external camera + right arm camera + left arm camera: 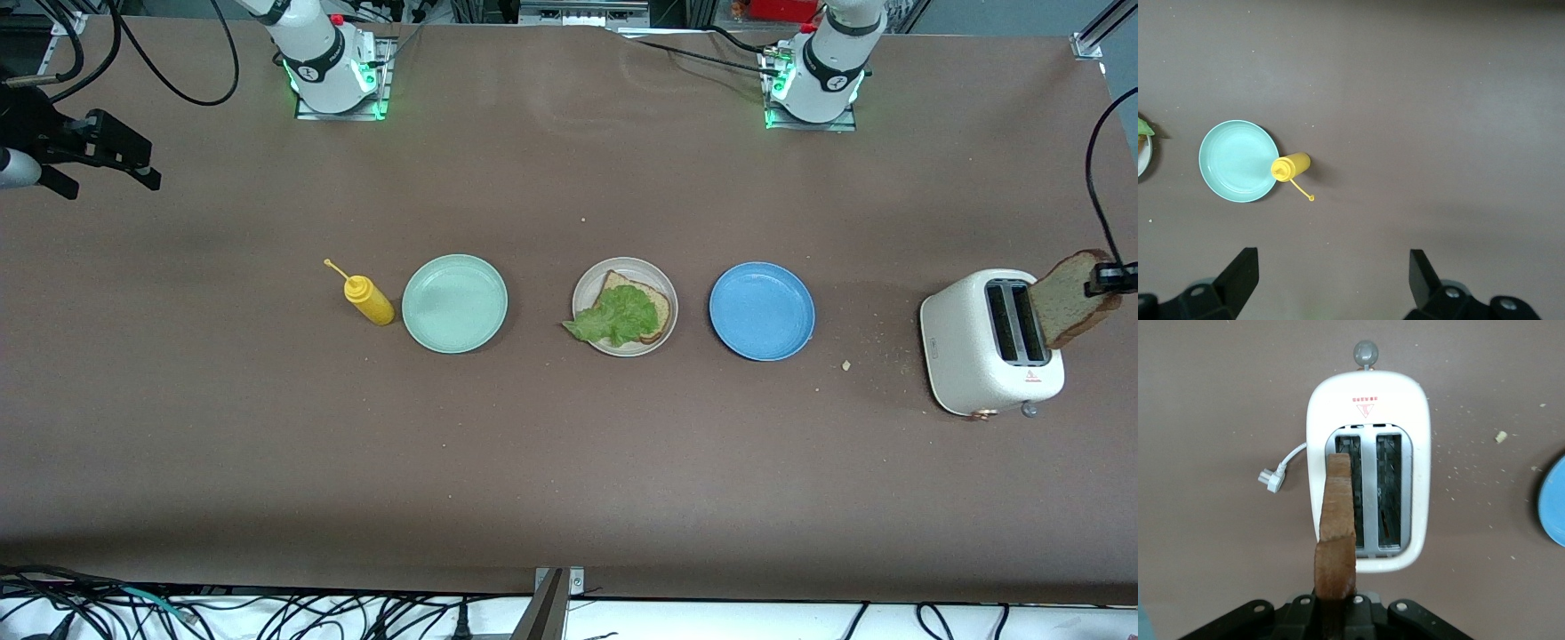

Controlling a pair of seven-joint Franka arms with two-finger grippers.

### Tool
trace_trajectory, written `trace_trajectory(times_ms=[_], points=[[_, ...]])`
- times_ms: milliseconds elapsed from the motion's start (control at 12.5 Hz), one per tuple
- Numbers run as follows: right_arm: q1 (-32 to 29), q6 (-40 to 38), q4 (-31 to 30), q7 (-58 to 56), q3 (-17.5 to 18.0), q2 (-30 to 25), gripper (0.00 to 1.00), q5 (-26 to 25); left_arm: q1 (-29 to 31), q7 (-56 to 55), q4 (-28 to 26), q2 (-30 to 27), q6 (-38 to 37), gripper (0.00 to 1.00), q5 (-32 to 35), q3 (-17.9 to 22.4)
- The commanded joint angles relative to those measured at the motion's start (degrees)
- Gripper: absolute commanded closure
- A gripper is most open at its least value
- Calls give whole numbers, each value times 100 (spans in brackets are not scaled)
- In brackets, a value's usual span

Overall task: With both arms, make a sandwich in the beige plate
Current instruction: 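Lift the toast slice out of the toaster with the left gripper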

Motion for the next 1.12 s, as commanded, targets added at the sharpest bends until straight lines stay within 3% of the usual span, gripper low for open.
trace_trajectory(times_ms=[0,159,239,638,1036], points=[[-32,-46,57,46,-178,35,0,-62,-5,101,576,-5,-713,100,50,-342],[-23,-63,92,63,-161,9,0,-88,4,127,805,-5,-1073,100,23,-808],[-23,-72,92,72,-152,9,0,-88,-5,93,780,30,-1136,100,-317,-966],[-23,-81,154,46,-187,18,0,-114,-767,-512,701,601,-1163,100,-2644,-1003],[-23,-142,294,11,-179,36,0,-149,-1594,-488,656,1935,-1049,100,-4676,-1003]])
